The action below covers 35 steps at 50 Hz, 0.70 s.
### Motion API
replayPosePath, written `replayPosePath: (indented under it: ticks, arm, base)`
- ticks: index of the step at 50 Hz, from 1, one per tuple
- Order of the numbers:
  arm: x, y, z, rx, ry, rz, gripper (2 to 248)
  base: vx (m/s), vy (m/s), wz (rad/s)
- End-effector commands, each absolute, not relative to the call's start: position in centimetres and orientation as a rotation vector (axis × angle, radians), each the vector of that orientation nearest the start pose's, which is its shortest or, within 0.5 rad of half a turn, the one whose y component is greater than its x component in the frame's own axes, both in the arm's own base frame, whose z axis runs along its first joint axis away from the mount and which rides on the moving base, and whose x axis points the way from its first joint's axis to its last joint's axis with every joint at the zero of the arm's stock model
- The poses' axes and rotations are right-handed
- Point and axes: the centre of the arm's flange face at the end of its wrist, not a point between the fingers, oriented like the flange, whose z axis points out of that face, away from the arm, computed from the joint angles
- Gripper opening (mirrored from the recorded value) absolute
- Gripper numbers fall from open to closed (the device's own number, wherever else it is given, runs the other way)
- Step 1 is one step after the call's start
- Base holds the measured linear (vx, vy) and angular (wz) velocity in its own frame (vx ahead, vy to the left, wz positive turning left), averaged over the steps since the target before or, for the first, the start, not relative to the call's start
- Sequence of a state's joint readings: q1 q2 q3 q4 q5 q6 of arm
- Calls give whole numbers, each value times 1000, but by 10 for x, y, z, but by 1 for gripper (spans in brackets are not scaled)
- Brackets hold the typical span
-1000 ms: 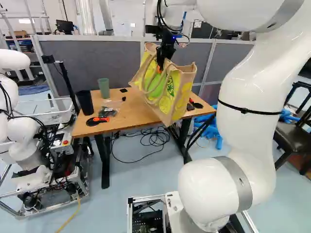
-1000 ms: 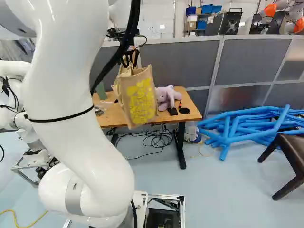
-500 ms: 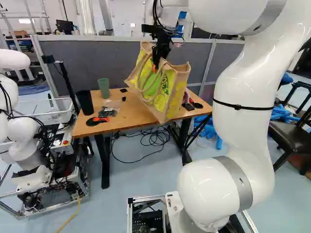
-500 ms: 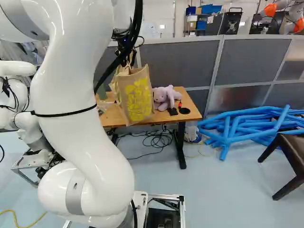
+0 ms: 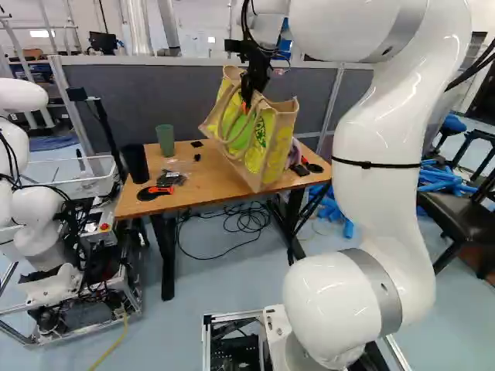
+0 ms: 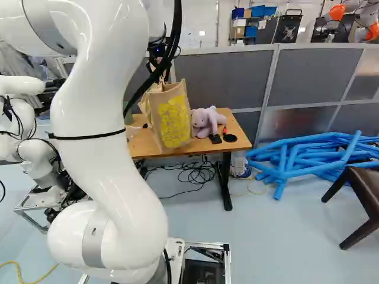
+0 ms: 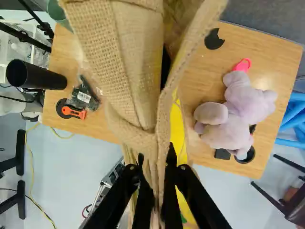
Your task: Pick up the bag on the ground and place it on the table
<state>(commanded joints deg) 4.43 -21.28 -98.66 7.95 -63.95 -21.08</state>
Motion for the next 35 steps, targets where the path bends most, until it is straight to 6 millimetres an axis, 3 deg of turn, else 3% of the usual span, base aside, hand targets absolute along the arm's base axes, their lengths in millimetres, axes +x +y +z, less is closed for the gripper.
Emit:
replayPosePath:
  ticks: [23,35]
  arm:
    - [633,88,692,-2944,-667,-330,22]
    - [651,102,691,-2954,-555,-346,22]
  base:
    - [0,0,0]
    - [0,0,0]
